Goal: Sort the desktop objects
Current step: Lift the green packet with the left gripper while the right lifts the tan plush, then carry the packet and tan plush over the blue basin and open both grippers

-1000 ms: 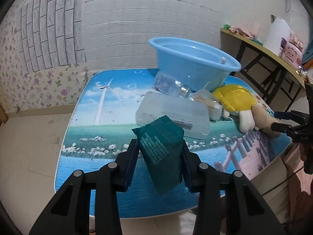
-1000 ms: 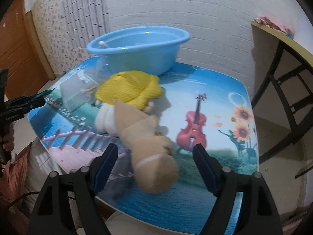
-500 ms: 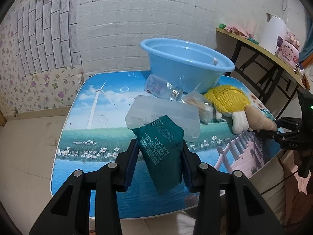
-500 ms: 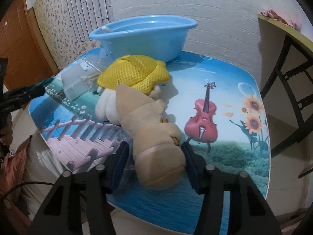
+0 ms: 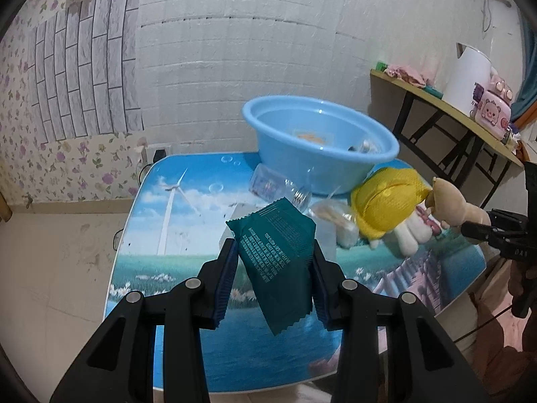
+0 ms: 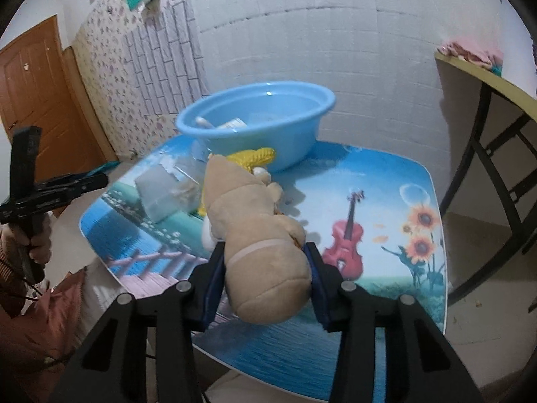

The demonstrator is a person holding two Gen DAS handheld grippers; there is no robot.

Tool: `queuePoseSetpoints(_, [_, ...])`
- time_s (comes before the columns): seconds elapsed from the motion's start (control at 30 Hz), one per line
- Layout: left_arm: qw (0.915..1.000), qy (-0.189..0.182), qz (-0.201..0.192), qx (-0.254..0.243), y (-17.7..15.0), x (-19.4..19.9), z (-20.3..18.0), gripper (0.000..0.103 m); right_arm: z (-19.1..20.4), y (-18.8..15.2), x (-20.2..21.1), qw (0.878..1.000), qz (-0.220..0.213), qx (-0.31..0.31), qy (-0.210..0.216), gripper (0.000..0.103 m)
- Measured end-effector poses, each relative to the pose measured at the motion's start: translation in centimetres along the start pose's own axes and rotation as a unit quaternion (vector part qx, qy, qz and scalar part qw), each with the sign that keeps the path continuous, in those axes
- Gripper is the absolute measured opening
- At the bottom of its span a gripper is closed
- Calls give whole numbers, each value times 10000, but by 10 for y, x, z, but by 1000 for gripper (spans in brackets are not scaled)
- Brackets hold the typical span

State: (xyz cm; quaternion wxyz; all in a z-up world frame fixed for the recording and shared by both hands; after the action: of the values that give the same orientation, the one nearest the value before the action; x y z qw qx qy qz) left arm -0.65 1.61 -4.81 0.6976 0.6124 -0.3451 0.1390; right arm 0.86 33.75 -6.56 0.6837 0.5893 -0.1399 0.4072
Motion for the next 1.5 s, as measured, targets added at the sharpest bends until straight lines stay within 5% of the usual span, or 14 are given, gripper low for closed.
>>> queuePoseSetpoints(0.8, [9997, -139, -84, -190, 24, -10, -17, 40, -8, 20, 9, 9984, -494, -259, 111, 44])
queuePoseSetpoints(1.5, [9973, -415, -352, -492, 95, -50, -44, 40, 20, 79, -35, 9971, -680, 143, 303, 44])
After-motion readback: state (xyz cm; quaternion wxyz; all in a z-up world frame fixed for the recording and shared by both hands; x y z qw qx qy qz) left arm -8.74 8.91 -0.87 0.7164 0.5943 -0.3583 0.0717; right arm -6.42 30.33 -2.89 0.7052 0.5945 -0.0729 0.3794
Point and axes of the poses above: each gripper's, at about its wrist camera, not at the fingertips, and x roughly against the way its jaws point, z to its left, y to its top, the point moved 5 cm from there along -x, roughly the way its jaws point, and after that the axes turned 10 degrees about -x, right-handed, at the moved point
